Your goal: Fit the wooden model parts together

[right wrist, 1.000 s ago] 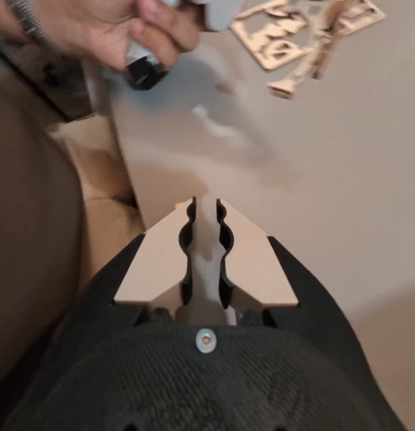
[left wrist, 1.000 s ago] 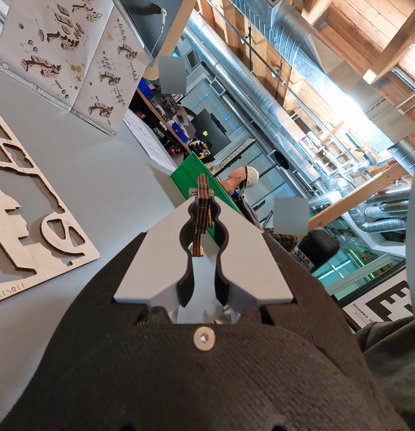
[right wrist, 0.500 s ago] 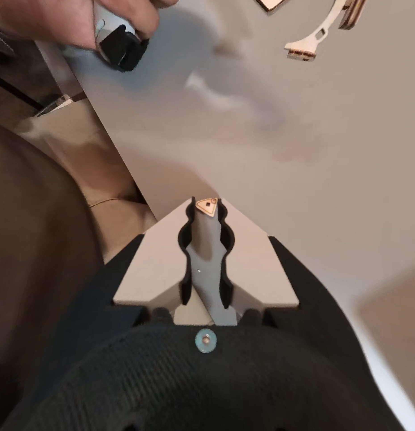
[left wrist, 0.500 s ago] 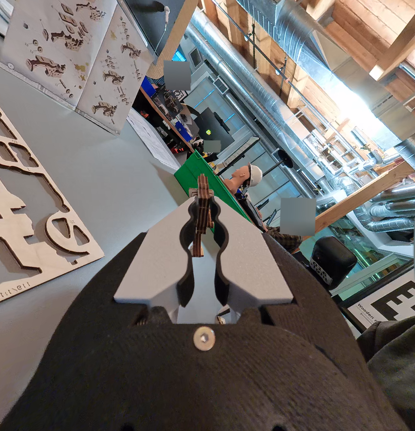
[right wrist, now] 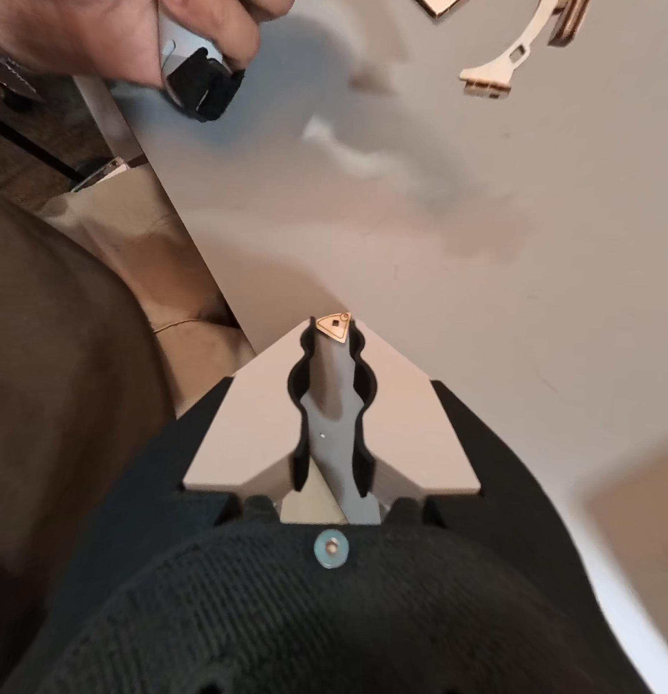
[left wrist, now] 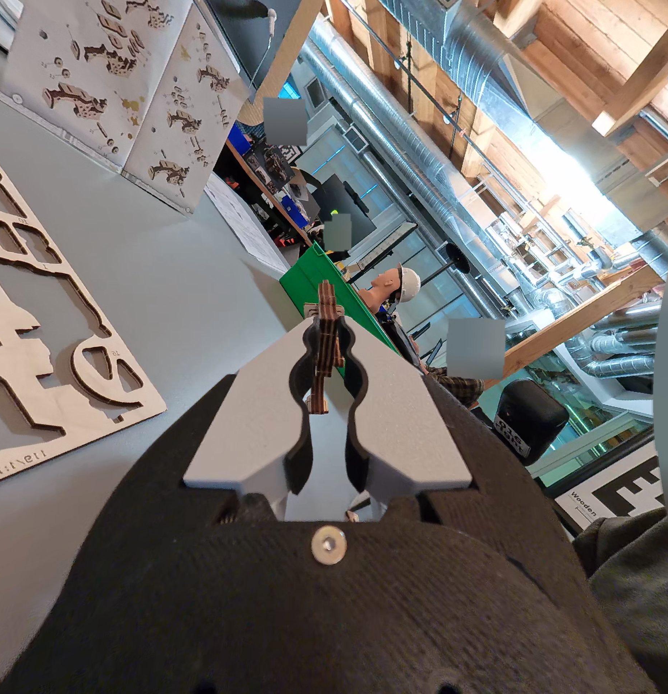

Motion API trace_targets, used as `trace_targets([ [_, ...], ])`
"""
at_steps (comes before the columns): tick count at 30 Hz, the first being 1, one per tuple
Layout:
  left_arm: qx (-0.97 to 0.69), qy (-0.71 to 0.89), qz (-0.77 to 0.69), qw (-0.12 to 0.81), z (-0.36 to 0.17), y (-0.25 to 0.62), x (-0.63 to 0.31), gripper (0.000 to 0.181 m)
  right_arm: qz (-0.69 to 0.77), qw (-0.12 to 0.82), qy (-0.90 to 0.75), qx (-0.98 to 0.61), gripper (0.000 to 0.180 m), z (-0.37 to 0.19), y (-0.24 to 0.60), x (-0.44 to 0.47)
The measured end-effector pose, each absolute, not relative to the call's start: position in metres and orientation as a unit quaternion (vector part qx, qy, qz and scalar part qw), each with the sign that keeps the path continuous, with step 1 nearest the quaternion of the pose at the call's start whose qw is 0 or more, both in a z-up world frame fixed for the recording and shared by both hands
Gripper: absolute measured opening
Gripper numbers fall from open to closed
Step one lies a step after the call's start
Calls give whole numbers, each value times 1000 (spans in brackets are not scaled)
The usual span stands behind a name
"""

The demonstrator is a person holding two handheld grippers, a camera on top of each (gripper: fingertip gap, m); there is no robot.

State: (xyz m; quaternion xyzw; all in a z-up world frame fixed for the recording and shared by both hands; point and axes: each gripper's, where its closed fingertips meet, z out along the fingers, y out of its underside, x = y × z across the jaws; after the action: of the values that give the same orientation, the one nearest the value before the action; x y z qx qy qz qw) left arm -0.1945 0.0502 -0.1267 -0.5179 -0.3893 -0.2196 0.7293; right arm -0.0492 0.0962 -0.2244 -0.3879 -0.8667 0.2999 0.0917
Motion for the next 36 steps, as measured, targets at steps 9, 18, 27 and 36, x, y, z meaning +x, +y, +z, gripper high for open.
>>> trace_targets([
  [9,-513,-400,-263,712,-132,66,-172,6,410,203,-825,-333,16,-173,98,-75],
  [18,-510,-413,-309,688,-138,92,-135,6,478,331,-758,-294,15,-123,98,-92],
  [27,-484,-429,-339,683,-139,94,-129,7,465,320,-759,-324,16,-138,96,-106],
  [36,-470,-434,-363,678,-139,93,-130,6,452,330,-766,-316,16,-140,96,-107],
])
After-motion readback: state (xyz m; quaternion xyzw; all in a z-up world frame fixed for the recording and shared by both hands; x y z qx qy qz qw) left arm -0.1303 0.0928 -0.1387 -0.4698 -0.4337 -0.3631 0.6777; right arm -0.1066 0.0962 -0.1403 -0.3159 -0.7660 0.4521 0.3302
